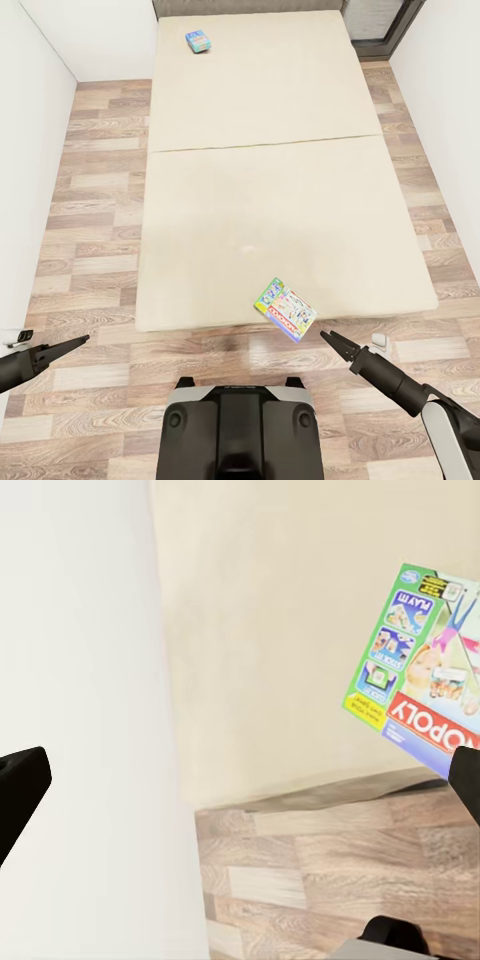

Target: Put all the toys in the child's room - the three board games (two on the bed and one on the table), the two jigsaw puzzles on the table, and the tennis ball on the table - inside the toy box on the table in the child's room.

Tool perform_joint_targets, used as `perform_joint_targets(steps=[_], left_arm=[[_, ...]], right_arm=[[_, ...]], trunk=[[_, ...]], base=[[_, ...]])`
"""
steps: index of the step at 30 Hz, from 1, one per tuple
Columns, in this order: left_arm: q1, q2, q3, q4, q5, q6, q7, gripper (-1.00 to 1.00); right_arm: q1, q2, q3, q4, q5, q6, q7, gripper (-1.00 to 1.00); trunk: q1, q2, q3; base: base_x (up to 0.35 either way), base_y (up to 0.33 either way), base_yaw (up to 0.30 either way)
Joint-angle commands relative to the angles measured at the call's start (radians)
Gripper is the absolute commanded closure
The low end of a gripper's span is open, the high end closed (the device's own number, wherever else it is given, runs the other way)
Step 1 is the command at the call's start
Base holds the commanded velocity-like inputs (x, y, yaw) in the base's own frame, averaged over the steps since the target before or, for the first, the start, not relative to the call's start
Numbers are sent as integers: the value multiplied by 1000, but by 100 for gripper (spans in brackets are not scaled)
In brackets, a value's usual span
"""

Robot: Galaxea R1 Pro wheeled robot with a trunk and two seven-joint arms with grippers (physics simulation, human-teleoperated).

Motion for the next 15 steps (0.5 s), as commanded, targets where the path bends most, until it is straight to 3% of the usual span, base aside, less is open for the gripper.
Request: perform_joint_targets(steps=[1, 15], left_arm=[[0, 0, 0, 0, -1, 11, -5, -100], [0, -1, -3, 0, 0, 11, -5, -100]], right_arm=[[0, 0, 0, 0, -5, 6, 0, -100], [0, 0, 9, 0, -5, -32, -5, -100]], trunk=[[1, -1, 0], [1, -1, 20]], base=[[0, -62, 58], [0, -135, 108]])
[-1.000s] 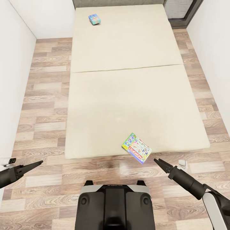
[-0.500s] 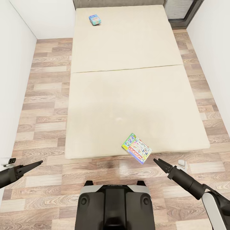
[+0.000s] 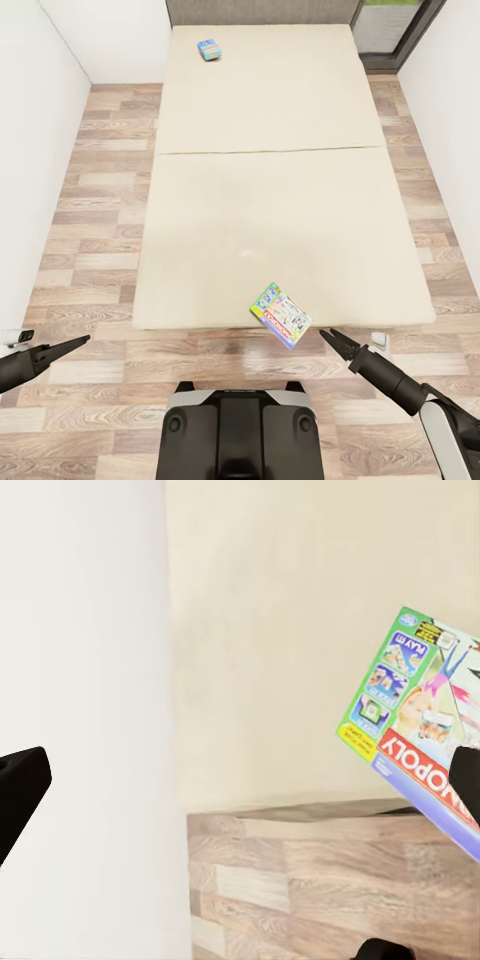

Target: Put all the toys in the child's room - the three board games (two on the bed and one on the table), the two jigsaw puzzles on the table, and the tennis ball on the table - inside the toy box on the table in the child's room.

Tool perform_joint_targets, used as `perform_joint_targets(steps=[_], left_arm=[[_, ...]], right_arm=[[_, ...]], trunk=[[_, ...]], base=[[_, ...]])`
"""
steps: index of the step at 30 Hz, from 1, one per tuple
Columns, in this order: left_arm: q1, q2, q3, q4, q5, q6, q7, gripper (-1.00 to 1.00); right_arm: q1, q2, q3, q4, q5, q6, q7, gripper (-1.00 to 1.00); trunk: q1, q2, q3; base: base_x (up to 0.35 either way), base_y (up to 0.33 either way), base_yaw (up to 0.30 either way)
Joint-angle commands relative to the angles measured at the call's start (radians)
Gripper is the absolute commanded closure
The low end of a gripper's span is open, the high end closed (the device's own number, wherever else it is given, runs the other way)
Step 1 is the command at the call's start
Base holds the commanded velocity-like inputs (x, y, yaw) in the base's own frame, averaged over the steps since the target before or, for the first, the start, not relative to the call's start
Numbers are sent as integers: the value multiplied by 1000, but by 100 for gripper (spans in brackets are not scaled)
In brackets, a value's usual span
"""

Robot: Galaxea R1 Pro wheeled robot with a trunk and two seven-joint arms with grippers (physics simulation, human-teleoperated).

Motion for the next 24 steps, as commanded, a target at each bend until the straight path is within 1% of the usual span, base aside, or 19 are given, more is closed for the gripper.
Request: perform_joint_targets(steps=[1, 3, 7, 14, 24], left_arm=[[0, 0, 0, 0, -2, 11, -5, -100], [0, -1, 0, 0, -2, 10, -5, -100], [0, -2, 0, 0, -2, 10, -5, -100], [0, -2, 0, 0, -2, 9, -5, -100], [0, -3, -1, 0, -2, 9, -5, -100]], right_arm=[[0, 0, 3, 0, -6, 4, 1, -100], [0, -1, 17, 0, -6, -6, 1, -100], [0, -1, 30, 0, -6, -15, 0, -100], [0, -1, 35, 0, -5, -20, 0, -100], [0, -1, 37, 0, -6, -22, 0, -100]], trunk=[[1, -1, 1], [1, -1, 4], [1, -1, 10], [1, -1, 21], [1, -1, 37]], base=[[0, -32, 101], [0, -21, 94], [0, -9, 85], [0, -2, 74], [0, 0, 16]])
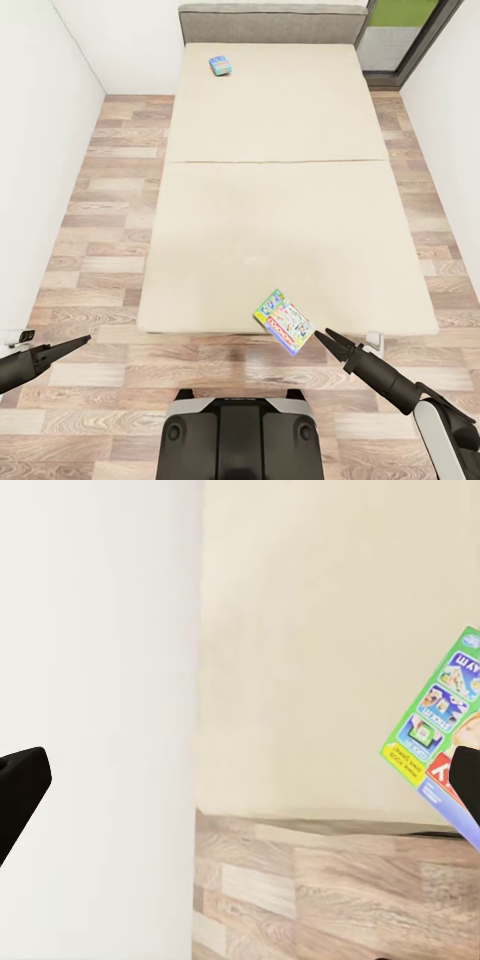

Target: Put all the toys in the child's room - the three board games (two on the bed and one on the table), the two jigsaw puzzles on the table, and the tennis ball on the table - inside the toy box on the table in the child's room.

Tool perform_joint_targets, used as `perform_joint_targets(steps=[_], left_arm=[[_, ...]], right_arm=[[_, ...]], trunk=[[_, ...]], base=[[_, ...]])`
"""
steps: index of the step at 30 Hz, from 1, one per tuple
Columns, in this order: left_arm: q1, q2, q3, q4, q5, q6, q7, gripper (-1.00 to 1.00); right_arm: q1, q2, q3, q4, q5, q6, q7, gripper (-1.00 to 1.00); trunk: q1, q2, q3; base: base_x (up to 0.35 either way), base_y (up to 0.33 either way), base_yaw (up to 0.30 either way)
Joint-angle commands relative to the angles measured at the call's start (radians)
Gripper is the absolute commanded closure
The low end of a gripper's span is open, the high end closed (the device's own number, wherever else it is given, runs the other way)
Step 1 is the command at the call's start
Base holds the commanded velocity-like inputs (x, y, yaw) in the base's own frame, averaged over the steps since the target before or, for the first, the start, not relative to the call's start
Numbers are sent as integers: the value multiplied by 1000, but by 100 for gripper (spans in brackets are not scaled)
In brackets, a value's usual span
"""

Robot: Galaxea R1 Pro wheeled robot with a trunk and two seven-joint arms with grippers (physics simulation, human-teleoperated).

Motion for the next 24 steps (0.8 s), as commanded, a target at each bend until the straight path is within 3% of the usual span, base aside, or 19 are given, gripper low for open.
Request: perform_joint_targets(steps=[1, 24], left_arm=[[0, 0, 0, 0, -1, 11, -5, -100], [0, 0, 0, 1, -3, 11, -5, -100]], right_arm=[[0, 0, -1, 0, -6, 8, 1, -100], [0, 0, -1, 0, -6, 7, 1, -100]], trunk=[[1, -1, 1], [1, -1, 39]], base=[[0, 0, 3], [0, 0, -18]])
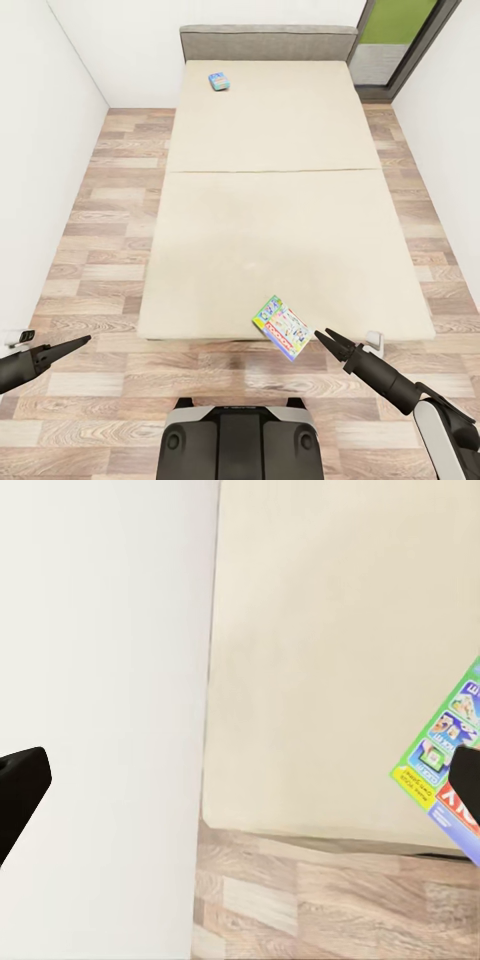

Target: Put all the toys in the child's room - the three board games (two on the bed and one on the table), the two jigsaw puzzles on the table, and the tennis ball on the table - inside the toy box on the table in the child's room.

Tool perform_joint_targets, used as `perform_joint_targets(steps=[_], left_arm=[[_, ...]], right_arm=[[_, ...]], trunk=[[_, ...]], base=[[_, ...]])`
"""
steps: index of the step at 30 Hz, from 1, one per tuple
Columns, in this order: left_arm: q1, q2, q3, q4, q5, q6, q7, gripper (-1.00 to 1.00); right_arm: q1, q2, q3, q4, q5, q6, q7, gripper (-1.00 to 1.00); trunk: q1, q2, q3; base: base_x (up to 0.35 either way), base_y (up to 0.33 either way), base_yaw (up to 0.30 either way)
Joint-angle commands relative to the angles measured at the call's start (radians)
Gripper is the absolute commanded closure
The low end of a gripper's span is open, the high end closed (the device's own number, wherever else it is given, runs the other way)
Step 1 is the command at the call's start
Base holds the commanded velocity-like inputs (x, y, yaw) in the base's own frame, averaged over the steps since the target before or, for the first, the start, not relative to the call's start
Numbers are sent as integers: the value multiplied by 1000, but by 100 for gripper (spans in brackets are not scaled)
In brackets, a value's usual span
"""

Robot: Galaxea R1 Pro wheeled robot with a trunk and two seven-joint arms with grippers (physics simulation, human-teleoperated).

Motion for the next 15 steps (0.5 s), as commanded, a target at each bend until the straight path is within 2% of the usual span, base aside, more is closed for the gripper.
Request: perform_joint_targets(steps=[1, 8, 15], left_arm=[[0, 0, 0, 0, -1, 11, -5, -100], [0, 0, 0, 0, -1, 11, -5, -100], [0, -1, 0, 1, -1, 11, -5, -100]], right_arm=[[0, 0, 0, 0, -6, 8, 1, -100], [0, 1, 12, 0, -1, 6, 1, -100], [0, 1, 19, -1, 29, -27, 0, -100]], trunk=[[1, -1, 1], [1, -1, 12], [1, -1, 24]], base=[[0, 0, -70], [0, 0, -71], [0, 0, -27]])
